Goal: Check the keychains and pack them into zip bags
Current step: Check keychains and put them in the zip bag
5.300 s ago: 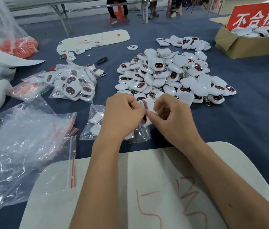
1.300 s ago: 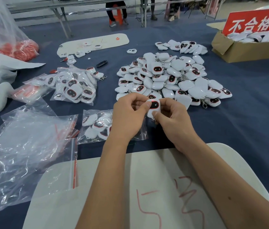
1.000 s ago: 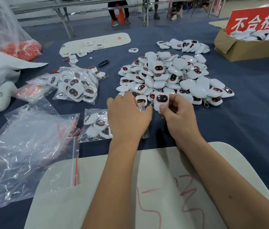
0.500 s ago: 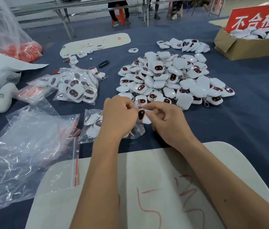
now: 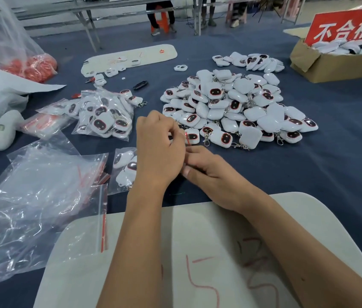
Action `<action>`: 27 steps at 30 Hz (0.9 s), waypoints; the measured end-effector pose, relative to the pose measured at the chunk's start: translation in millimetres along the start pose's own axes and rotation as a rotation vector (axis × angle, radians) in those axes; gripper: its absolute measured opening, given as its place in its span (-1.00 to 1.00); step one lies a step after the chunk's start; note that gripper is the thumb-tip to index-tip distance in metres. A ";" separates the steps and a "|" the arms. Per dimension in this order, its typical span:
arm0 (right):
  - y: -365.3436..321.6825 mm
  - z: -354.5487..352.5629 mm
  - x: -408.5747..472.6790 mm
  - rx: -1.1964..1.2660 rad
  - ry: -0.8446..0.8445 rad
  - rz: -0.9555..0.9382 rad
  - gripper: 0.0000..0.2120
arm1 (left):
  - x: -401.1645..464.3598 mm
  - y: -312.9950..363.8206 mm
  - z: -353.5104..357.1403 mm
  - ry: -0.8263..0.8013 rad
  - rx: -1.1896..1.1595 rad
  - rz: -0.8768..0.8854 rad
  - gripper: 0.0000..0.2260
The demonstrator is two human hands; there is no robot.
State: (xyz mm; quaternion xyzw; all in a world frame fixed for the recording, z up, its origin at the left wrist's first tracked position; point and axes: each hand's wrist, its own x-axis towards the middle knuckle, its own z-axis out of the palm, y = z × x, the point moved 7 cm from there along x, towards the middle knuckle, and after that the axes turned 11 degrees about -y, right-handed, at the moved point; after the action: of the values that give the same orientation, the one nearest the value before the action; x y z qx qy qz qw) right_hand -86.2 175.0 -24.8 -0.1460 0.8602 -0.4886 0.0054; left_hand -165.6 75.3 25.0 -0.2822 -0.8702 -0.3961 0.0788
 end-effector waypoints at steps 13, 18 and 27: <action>-2.4 -33.9 -14.7 -0.229 0.509 0.005 -0.56 | -2.0 -0.2 6.8 0.040 -0.027 -0.123 -0.83; 27.0 -39.4 -10.4 -0.653 0.371 0.462 -0.53 | -4.9 22.6 25.6 -0.014 -0.199 -0.056 -0.86; 22.6 -46.5 -15.9 -0.383 0.530 0.286 -0.47 | -4.5 3.8 48.7 -0.116 -0.319 -0.177 -0.96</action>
State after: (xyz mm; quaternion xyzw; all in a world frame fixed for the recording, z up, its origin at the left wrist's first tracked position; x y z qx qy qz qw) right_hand -83.6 228.9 -21.7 0.1093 0.9195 -0.3336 -0.1770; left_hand -155.6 111.0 -7.0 -0.2359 -0.8208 -0.5176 -0.0525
